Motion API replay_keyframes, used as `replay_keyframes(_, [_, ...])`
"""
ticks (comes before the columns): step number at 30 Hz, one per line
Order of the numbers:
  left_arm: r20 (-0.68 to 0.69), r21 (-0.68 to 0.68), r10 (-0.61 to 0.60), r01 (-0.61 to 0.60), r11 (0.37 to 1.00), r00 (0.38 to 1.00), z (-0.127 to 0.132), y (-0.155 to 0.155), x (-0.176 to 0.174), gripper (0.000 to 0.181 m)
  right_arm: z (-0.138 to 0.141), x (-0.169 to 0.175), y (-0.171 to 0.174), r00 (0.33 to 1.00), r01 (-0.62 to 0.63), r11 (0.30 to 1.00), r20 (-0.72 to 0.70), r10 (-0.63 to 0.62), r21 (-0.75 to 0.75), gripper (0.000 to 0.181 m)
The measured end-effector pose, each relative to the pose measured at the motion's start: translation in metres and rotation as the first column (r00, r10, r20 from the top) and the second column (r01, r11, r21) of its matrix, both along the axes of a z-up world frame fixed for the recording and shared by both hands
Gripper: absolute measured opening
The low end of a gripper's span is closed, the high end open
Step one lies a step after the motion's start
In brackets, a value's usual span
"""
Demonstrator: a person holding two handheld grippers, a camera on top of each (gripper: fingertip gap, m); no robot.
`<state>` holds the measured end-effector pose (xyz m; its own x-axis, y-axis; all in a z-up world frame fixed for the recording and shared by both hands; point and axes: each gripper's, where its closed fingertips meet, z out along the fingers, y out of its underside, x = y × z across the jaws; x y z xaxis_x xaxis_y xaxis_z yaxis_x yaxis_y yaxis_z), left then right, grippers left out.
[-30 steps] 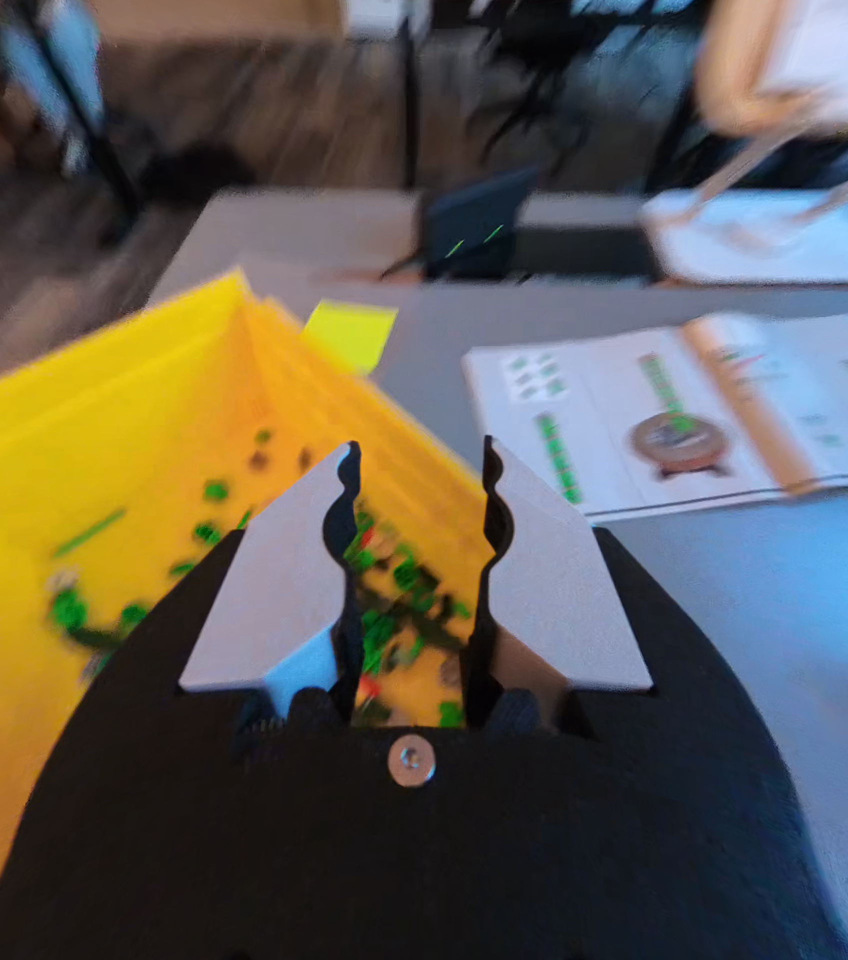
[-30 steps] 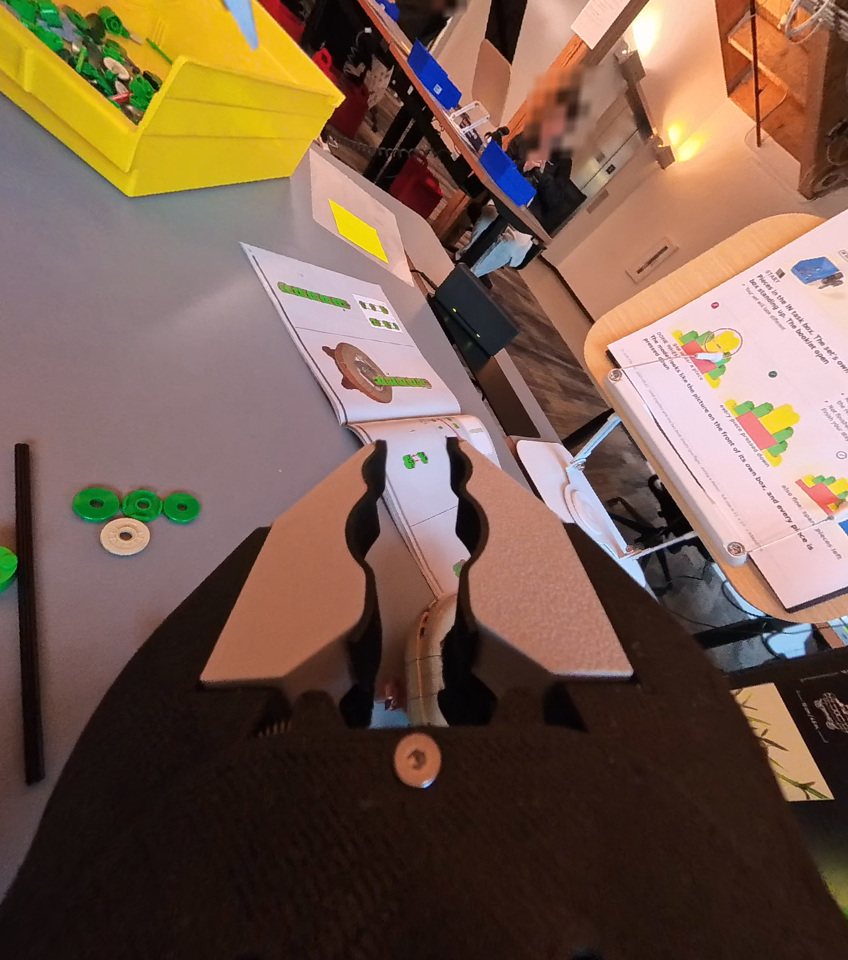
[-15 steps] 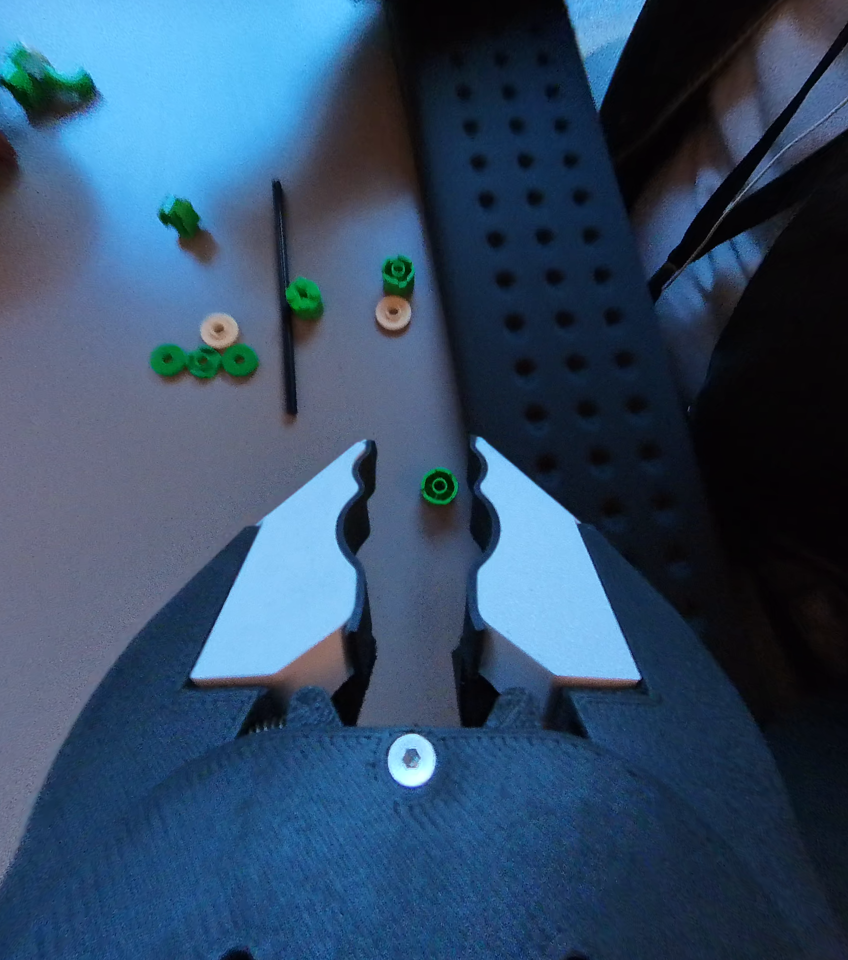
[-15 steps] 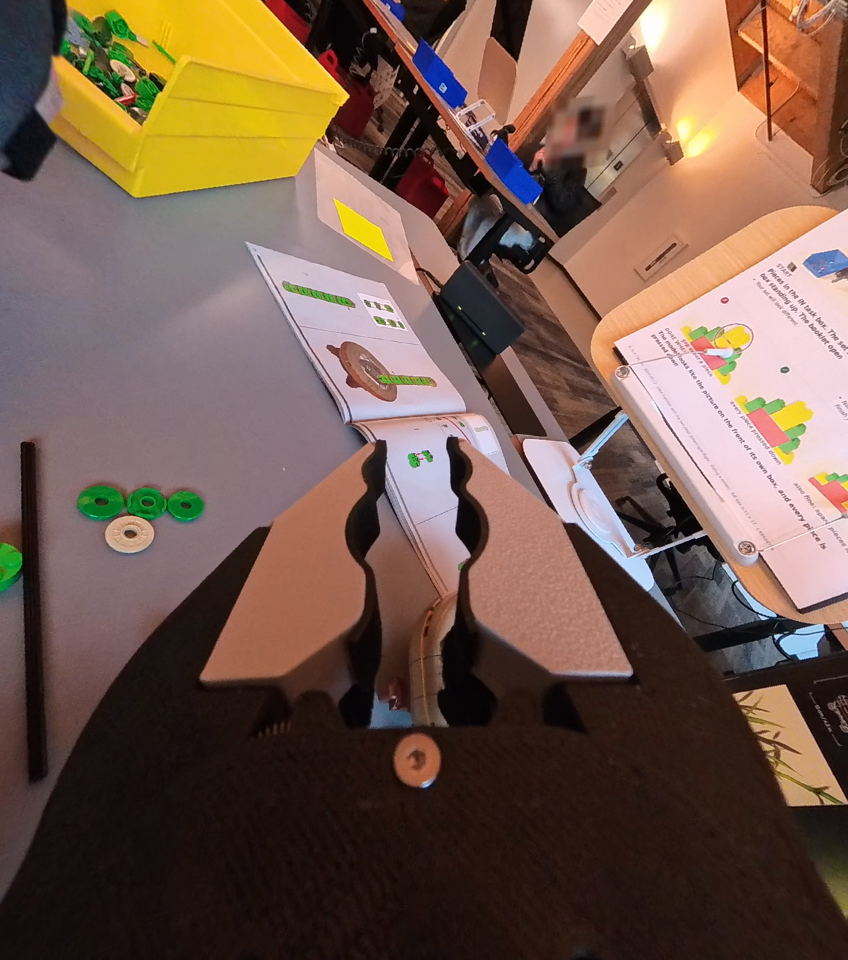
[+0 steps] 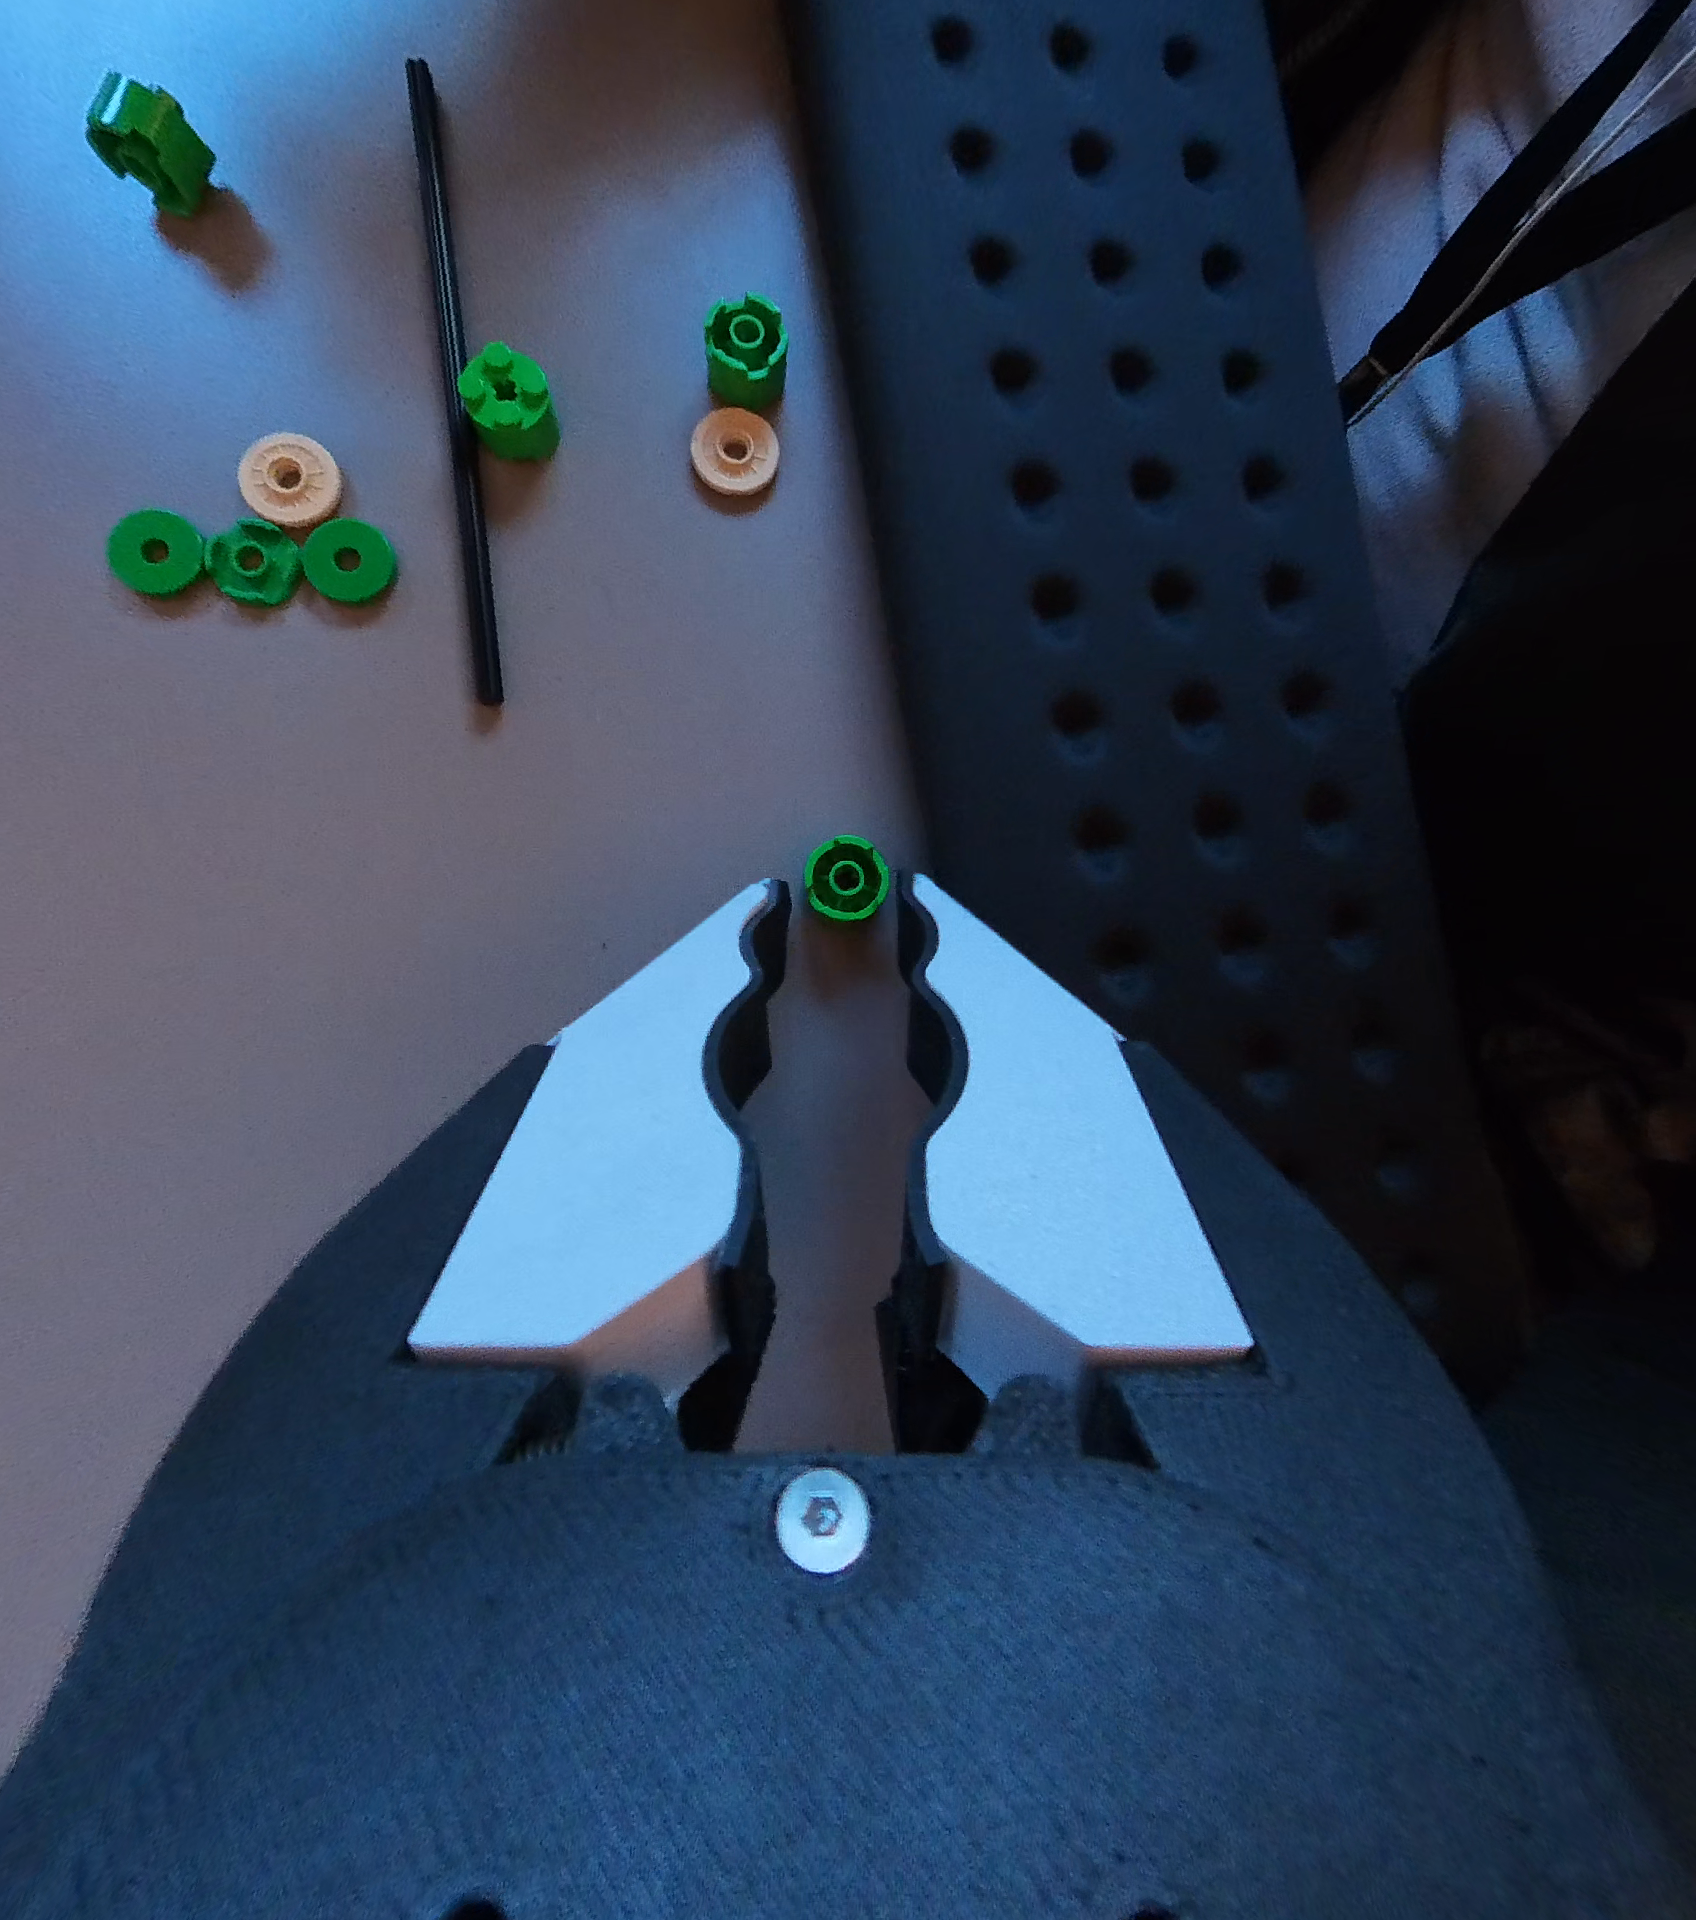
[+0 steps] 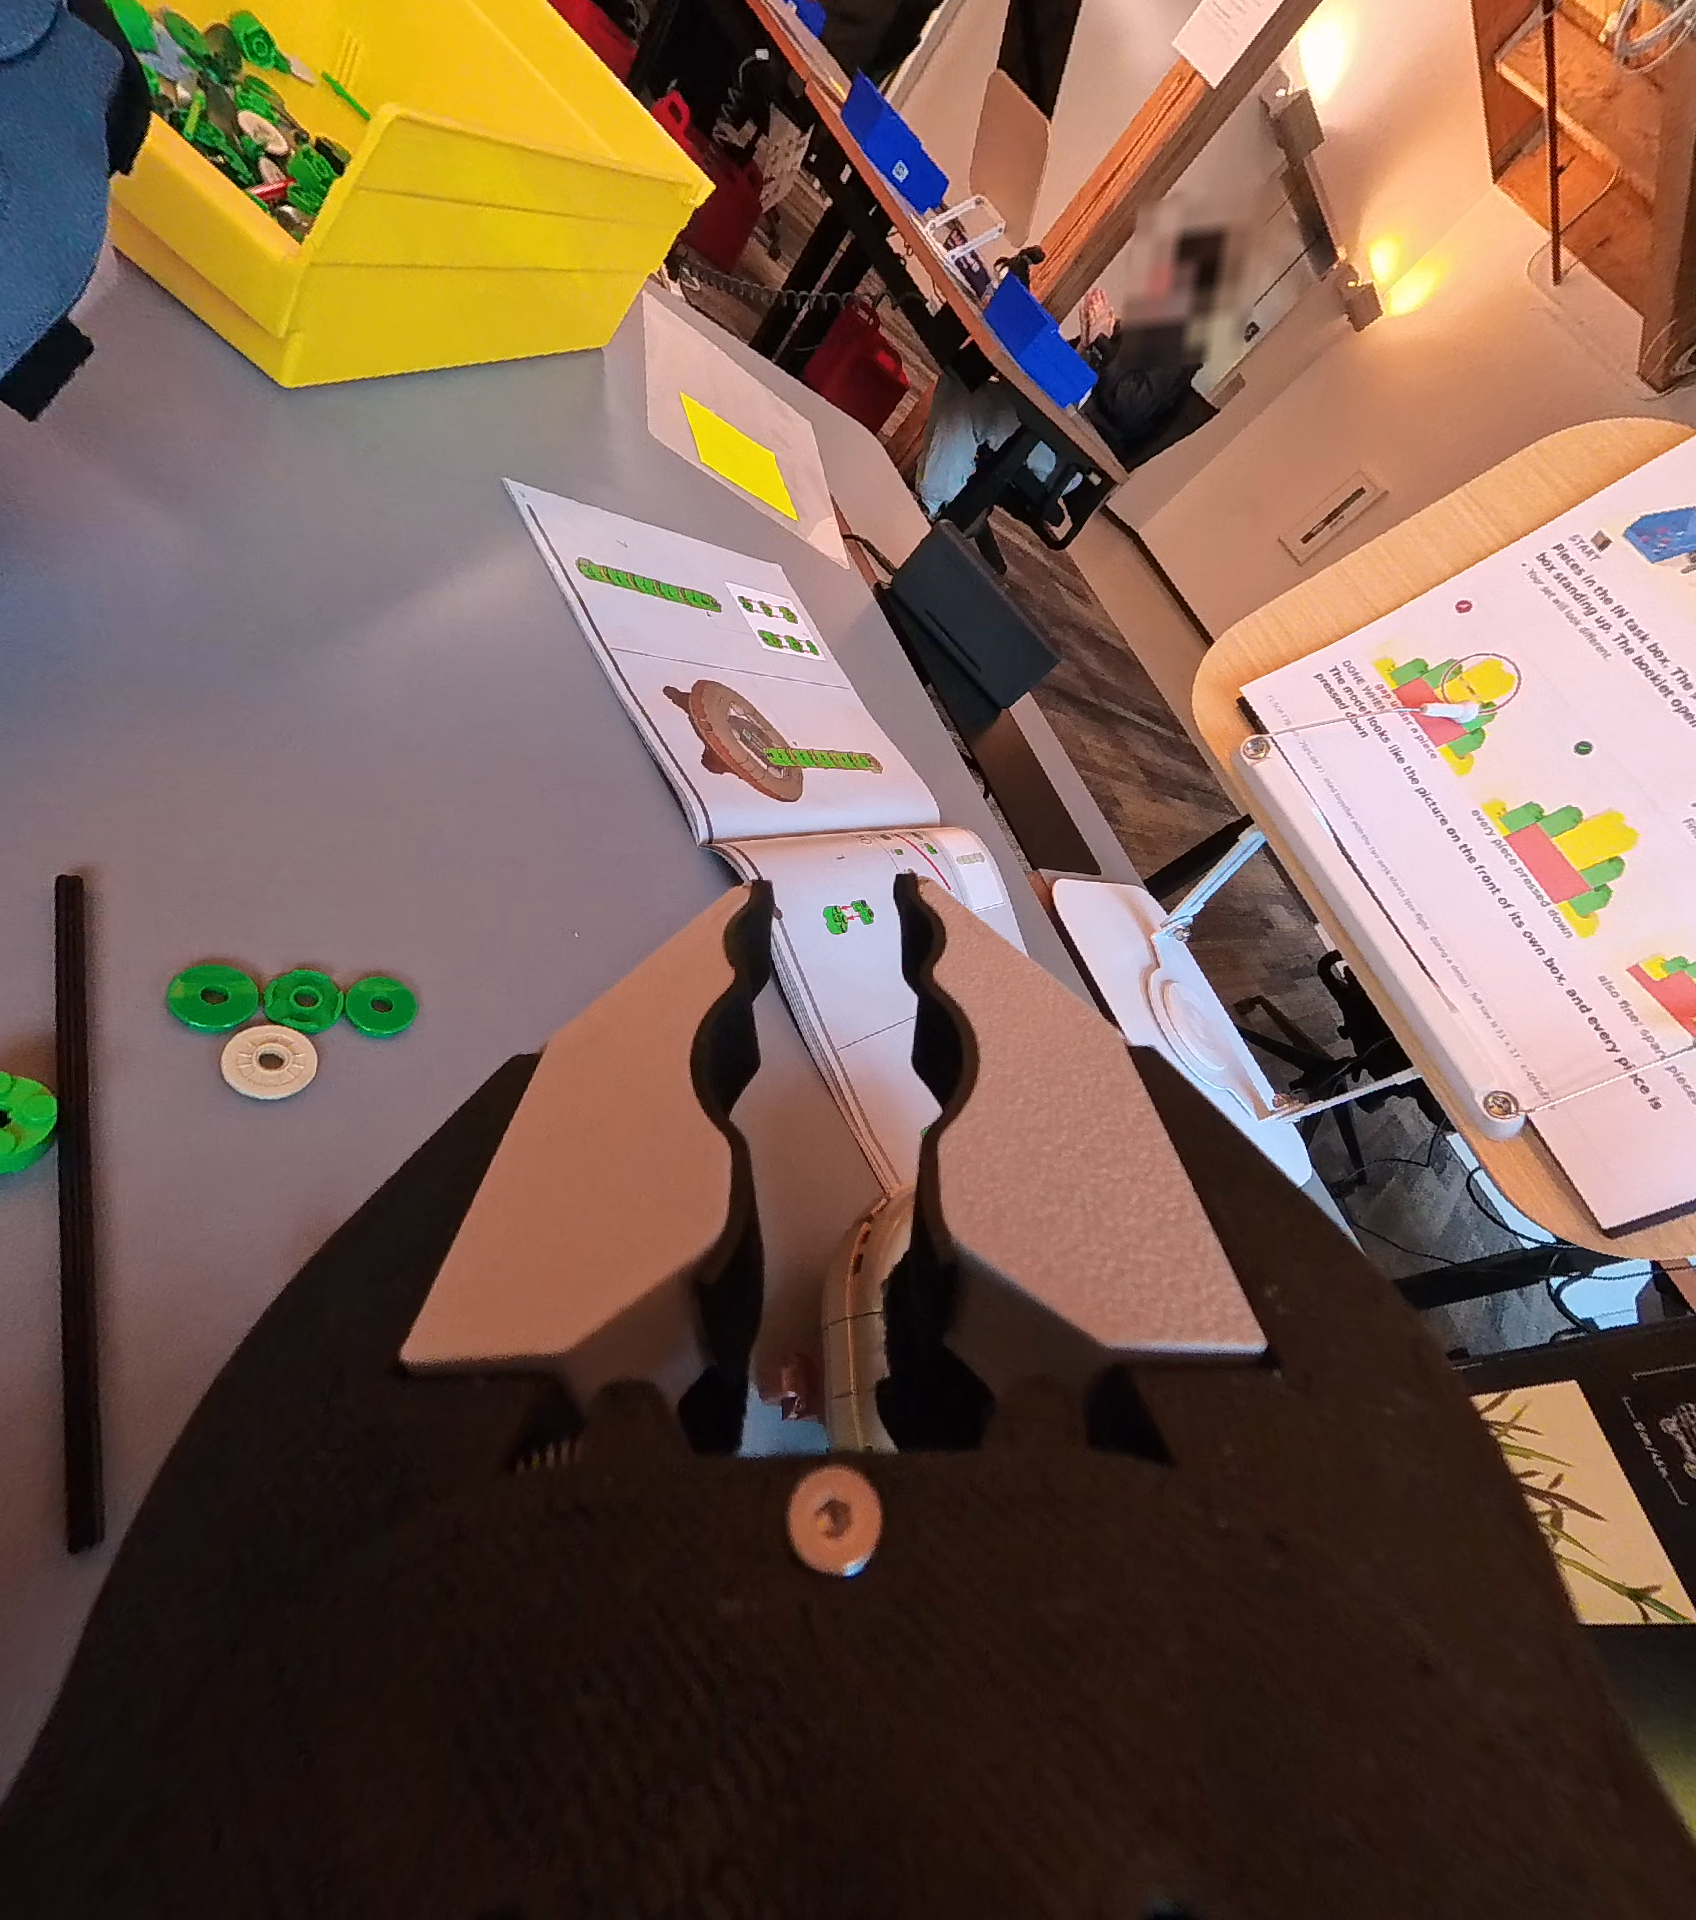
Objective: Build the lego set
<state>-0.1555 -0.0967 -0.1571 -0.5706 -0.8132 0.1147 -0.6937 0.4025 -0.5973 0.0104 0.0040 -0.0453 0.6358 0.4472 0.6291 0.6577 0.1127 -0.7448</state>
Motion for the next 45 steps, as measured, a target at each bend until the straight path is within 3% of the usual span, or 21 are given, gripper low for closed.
replay_keyframes(6, [0.015, -0.011, -0.028, 0.028, 1.0, 1.0, 0.002, -0.006, 0.004, 0.015, -0.001, -0.001, 0.0, 1.0, -0.002, 1.0, 0.005, 0.002, -0.002, 0.023])
replay_keyframes(10, [0.215, -0.111, 0.049, -0.025, 0.994, 0.975, 0.045, -0.001, 0.028, 0.015, -0.001, -0.001, 0.0, 1.0, -0.003, 1.0, 0.005, 0.003, -0.001, 0.023])
replay_keyframes(12, [0.412, -0.197, 0.138, -0.06, 0.978, 0.901, 0.087, 0.007, 0.044, 0.015, -0.001, -0.001, -0.001, 1.0, -0.003, 1.0, 0.01, 0.003, -0.002, 0.023])
replay_keyframes(15, [0.627, -0.289, 0.282, -0.12, 0.95, 0.726, 0.136, 0.031, 0.05, 0.014, -0.002, -0.002, -0.001, 1.0, -0.008, 1.0, 0.015, 0.008, -0.002, 0.022])
replay_keyframes(21, [0.814, -0.138, 0.213, -0.176, 0.975, 0.54, 0.16, 0.038, 0.045, 0.014, -0.002, -0.002, -0.001, 1.0, -0.009, 1.0, 0.015, 0.009, -0.001, 0.022])
replay_keyframes(29, [0.908, -0.277, 0.276, -0.043, 0.96, 0.316, 0.207, 0.039, 0.02, 0.014, -0.004, -0.004, -0.001, 1.0, -0.01, 1.0, 0.026, 0.011, -0.005, 0.023])
replay_keyframes(33, [0.922, -0.257, 0.256, -0.035, 0.966, 0.29, 0.211, 0.036, 0.014, 0.014, -0.004, -0.003, -0.001, 1.0, -0.011, 1.0, 0.026, 0.011, -0.006, 0.022])
replay_keyframes(45, [0.934, -0.152, 0.148, -0.013, 0.988, 0.326, 0.2, 0.021, 0.018, 0.014, -0.005, -0.004, -0.001, 0.999, -0.013, 1.0, 0.034, 0.013, -0.007, 0.023])
